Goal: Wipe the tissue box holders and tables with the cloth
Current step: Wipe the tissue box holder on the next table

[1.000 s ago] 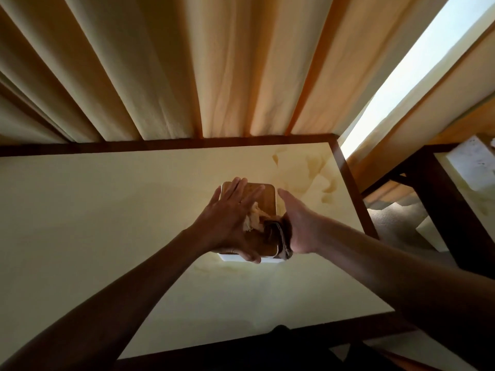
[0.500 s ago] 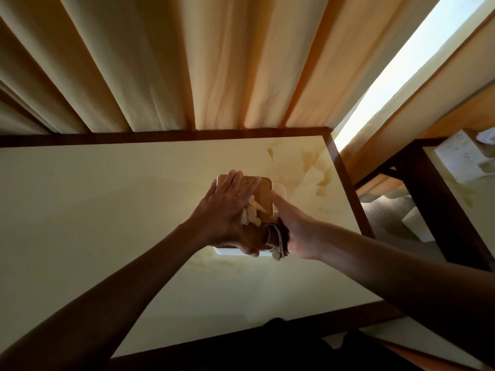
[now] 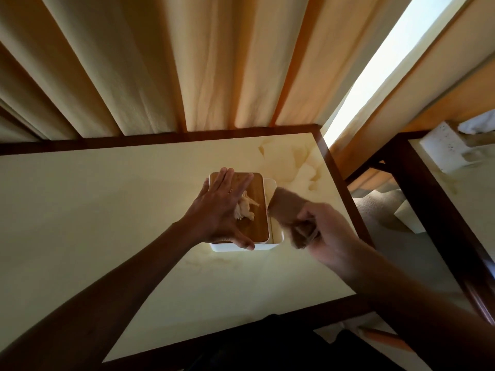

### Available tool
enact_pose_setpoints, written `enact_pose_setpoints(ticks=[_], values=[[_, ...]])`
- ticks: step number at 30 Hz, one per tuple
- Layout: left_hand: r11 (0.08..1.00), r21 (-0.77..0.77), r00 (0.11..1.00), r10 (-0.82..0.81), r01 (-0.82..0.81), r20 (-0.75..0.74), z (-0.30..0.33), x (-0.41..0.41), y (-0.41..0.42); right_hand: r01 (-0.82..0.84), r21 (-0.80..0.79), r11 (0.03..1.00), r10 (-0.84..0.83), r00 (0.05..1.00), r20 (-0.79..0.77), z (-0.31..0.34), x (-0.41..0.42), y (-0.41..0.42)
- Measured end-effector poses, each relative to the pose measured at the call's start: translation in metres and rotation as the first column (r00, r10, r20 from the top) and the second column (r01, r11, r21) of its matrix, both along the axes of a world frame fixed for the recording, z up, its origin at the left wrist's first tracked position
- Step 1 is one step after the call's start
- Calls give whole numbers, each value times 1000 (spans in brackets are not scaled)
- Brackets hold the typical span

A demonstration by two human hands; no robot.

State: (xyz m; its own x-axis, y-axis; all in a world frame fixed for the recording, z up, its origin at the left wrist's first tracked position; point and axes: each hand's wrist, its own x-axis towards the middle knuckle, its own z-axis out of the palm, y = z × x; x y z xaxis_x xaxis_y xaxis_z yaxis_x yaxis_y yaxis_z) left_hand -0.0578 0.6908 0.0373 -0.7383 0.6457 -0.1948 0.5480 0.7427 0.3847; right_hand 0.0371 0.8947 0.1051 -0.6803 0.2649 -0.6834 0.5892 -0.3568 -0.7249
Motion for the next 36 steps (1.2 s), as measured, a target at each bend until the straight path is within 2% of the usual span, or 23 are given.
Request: enact_pose_setpoints(ticks=[1, 2, 3, 4, 6, 8, 10, 12, 14, 15, 18, 20, 23, 26, 28, 29, 32, 36], values=[[1000, 6, 1000, 0, 0, 1, -1, 0, 0, 40, 74, 996, -33, 995, -93, 1, 0, 6], [1000, 13, 1000, 2, -2, 2, -2, -1, -1, 54, 238, 970, -4, 979, -203, -1, 1, 8], [1000, 20, 1000, 6, -6, 4, -2, -1, -1, 44, 480, 876, 107, 953, -283, -6, 3, 7], [1000, 26, 1000, 11, -11, 4, -2, 0, -1, 35, 705, 709, 272, 908, -319, -15, 7, 5], [1000, 24, 1000, 12, -12, -9, -2, 1, -1, -63, 919, 390, 614, 761, -208, -47, 16, 1], [1000, 11, 1000, 2, -2, -19, -1, 1, -1, -155, 988, 23, 859, 508, 60, -83, 26, 8], [1000, -5, 1000, -13, 13, -27, 1, 1, -2, -114, 950, -291, 892, 328, 313, -89, 24, 21], [999, -21, 999, -27, 26, -37, 2, 0, -3, -85, 868, -488, 856, 149, 496, -75, 8, 33], [999, -35, 999, -37, 36, -27, 3, 0, -4, -29, 784, -620, 784, -36, 619, -62, -12, 39], [998, -42, 999, -39, 38, -21, 4, 0, -4, -1, 731, -683, 727, -98, 679, -57, -23, 38], [995, -86, 998, -48, 44, -43, 5, 0, -4, 53, 595, -802, 575, -201, 793, -54, -50, 21], [993, -115, 997, -46, 38, -64, 4, 0, -4, 67, 538, -840, 508, -248, 825, -59, -60, 14], [994, -107, 997, -33, 26, -65, 4, 1, -6, 56, 585, -809, 553, -259, 791, -64, -59, 15], [993, -111, 998, -34, 28, -53, 6, 1, -6, -47, 621, -783, 604, -299, 739, -53, -57, 15], [993, -115, 998, -36, 31, -42, 7, 1, -5, -149, 575, -805, 589, -321, 742, -46, -63, 20], [993, -112, 999, -37, 33, -38, 6, 0, -5, -133, 572, -809, 581, -320, 748, -45, -67, 23], [996, -90, 999, -31, 27, -42, 3, 0, -6, -19, 538, -843, 527, -237, 816, -53, -67, 26], [997, -78, 995, -24, 16, -96, -2, 0, -8, -57, 607, -793, 608, -151, 780, -67, -49, 14]])
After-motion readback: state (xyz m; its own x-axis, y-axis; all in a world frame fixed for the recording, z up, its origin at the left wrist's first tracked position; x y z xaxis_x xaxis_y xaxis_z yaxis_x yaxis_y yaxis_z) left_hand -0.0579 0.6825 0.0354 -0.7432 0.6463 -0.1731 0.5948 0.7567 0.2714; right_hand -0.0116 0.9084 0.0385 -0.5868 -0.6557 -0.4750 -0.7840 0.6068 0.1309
